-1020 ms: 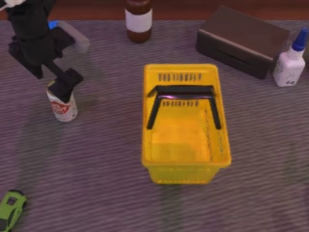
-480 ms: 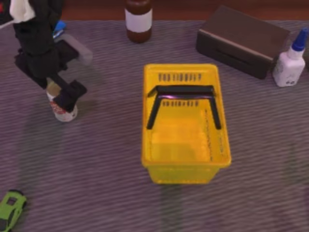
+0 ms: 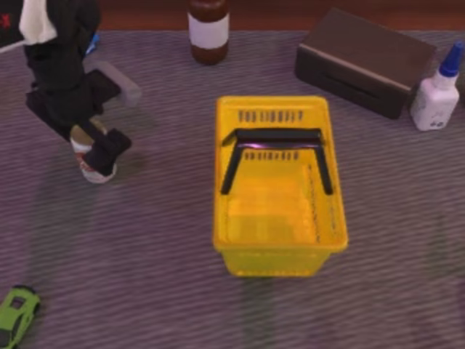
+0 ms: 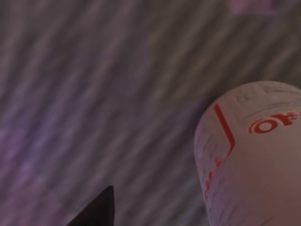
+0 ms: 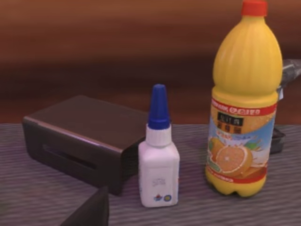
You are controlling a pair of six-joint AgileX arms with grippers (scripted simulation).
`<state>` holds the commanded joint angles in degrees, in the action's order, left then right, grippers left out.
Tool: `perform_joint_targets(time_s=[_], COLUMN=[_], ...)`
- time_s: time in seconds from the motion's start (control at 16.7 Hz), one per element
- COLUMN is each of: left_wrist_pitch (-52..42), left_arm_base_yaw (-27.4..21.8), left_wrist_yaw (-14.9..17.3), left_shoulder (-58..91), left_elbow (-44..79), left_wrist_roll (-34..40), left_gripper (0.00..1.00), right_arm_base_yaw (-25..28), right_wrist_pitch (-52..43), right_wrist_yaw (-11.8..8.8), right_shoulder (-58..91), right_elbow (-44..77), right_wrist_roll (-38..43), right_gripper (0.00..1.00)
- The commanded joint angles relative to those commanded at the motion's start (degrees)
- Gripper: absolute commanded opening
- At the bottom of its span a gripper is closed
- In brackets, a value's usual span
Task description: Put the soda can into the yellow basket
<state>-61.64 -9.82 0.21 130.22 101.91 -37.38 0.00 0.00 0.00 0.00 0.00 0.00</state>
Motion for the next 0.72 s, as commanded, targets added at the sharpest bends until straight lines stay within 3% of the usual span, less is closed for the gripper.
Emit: perform_joint_targets(time_s=[0.66,0.72], left_wrist_pitch=[0.0,0.0], left_arm_base_yaw=[0.0,0.0], left_wrist_yaw=[0.0,0.0], left_shoulder=[0.0,0.0], left_elbow=[0.0,0.0], left_wrist_roll=[0.0,0.0], left_gripper=[0.02,0.0], right_arm_base_yaw=[0.0,0.0], right_wrist_pitch=[0.0,0.0], right_wrist_yaw=[0.0,0.0], right_shoulder=[0.0,0.0], right_elbow=[0.0,0.0], right_wrist_roll=[0.0,0.0], right_gripper=[1.0,1.0])
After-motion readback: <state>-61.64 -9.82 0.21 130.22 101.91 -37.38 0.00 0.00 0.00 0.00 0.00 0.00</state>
